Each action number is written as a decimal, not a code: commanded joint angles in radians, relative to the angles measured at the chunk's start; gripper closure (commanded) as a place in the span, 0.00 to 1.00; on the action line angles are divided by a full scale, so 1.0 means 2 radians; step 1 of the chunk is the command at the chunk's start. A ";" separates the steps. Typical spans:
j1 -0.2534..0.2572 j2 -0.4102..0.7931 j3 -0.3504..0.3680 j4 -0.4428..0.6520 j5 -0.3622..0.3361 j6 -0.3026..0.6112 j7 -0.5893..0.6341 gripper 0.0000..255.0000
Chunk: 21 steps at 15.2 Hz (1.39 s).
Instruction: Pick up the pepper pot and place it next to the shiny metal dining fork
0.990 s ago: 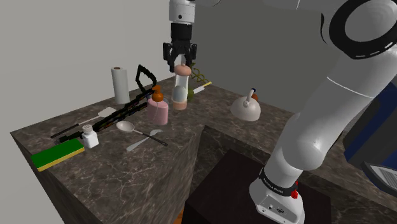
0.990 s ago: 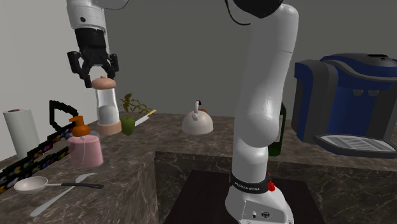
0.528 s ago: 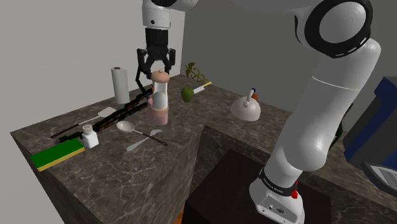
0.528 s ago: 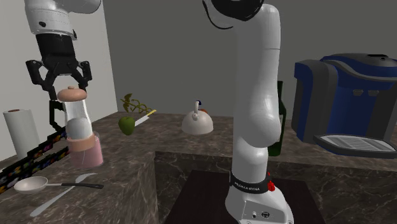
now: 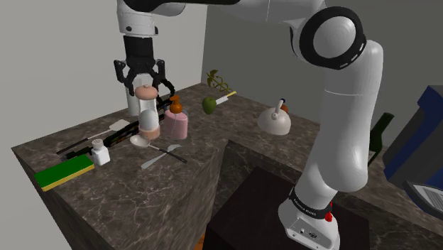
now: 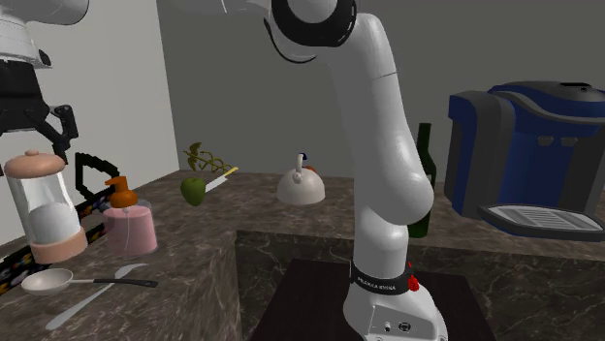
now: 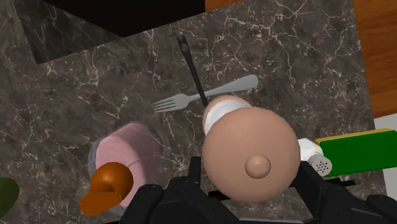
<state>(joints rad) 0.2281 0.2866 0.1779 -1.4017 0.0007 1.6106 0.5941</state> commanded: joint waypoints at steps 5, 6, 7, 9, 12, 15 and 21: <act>0.043 0.120 0.009 0.155 -0.021 -0.034 0.044 1.00; 0.042 0.118 0.009 0.144 -0.020 -0.026 0.044 1.00; 0.042 0.116 0.009 0.135 -0.020 -0.018 0.043 1.00; 0.040 0.113 0.009 0.116 -0.019 -0.003 0.043 1.00; 0.039 0.110 0.009 0.091 -0.019 0.019 0.042 1.00; 0.038 0.108 0.008 0.068 -0.019 0.040 0.042 1.00; 0.036 0.110 0.008 0.028 -0.019 0.082 0.041 1.00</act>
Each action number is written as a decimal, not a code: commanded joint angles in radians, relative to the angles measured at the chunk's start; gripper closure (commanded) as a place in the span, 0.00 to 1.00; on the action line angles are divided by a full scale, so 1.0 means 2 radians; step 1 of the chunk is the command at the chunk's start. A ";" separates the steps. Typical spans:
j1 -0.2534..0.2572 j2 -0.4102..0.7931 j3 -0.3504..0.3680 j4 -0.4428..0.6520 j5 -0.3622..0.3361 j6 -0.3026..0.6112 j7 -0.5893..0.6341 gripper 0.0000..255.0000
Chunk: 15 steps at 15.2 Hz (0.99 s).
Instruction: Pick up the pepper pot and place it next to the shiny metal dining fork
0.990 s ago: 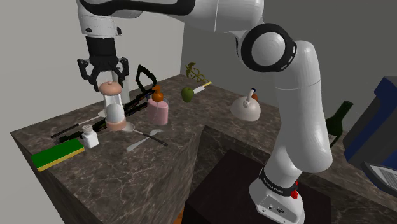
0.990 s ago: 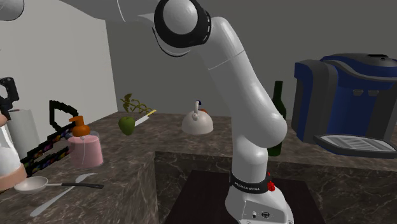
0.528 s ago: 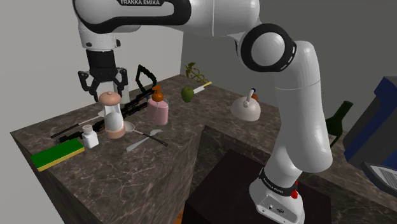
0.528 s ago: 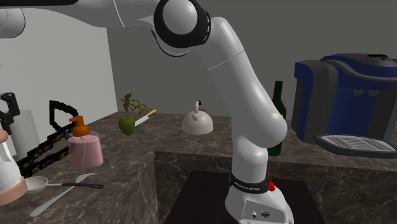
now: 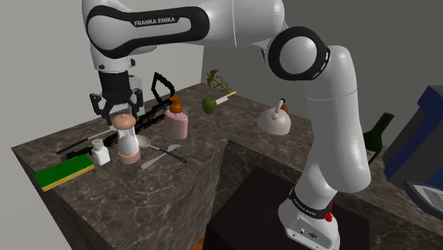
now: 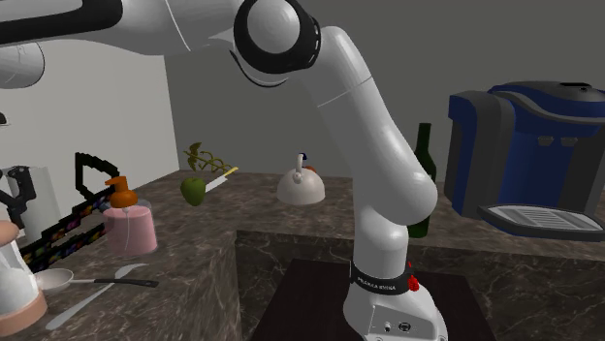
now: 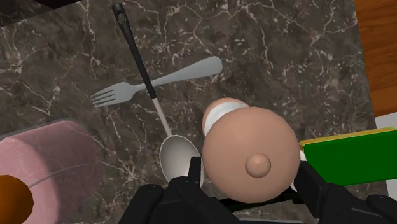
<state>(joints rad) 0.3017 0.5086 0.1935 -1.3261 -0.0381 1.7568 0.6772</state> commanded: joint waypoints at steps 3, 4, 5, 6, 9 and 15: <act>-0.001 -0.001 0.000 -0.010 0.000 0.009 -0.001 1.00; -0.001 -0.001 0.000 -0.010 0.000 0.009 -0.001 1.00; -0.001 -0.001 0.000 -0.010 0.000 0.009 -0.001 1.00; -0.001 -0.001 0.000 -0.010 0.000 0.009 -0.001 1.00; -0.001 -0.001 0.000 -0.010 0.000 0.009 -0.001 0.00; 0.000 -0.001 0.000 0.008 0.000 -0.008 -0.001 0.00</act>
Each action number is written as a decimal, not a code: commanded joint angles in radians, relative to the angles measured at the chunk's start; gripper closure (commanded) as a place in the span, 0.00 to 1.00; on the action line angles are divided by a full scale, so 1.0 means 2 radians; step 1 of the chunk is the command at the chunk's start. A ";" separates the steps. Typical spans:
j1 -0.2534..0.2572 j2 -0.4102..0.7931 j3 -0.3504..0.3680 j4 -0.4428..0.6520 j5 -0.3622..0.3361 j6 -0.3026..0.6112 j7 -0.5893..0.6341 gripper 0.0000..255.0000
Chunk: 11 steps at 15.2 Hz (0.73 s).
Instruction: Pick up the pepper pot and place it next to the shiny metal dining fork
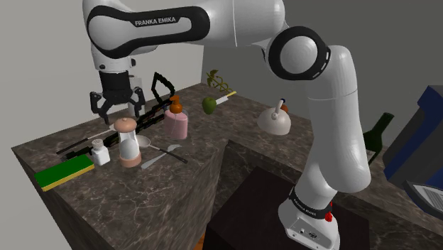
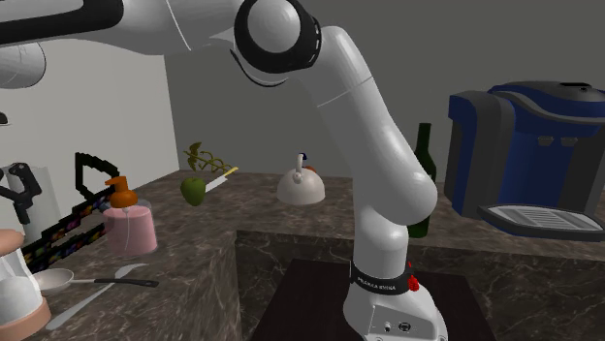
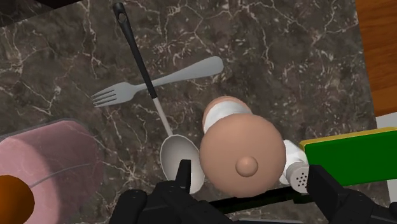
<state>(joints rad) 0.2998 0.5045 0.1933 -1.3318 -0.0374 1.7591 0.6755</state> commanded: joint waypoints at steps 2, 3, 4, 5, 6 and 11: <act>0.002 0.006 0.000 0.051 -0.001 -0.046 0.000 0.00; 0.003 0.009 0.000 0.069 -0.001 -0.061 0.000 0.00; 0.003 0.009 0.000 0.069 -0.001 -0.061 0.000 0.00; 0.003 0.009 0.000 0.069 -0.001 -0.060 0.000 0.00; 0.003 0.009 0.000 0.069 -0.001 -0.061 0.000 0.00; 0.003 0.009 0.000 0.069 -0.001 -0.061 0.000 0.00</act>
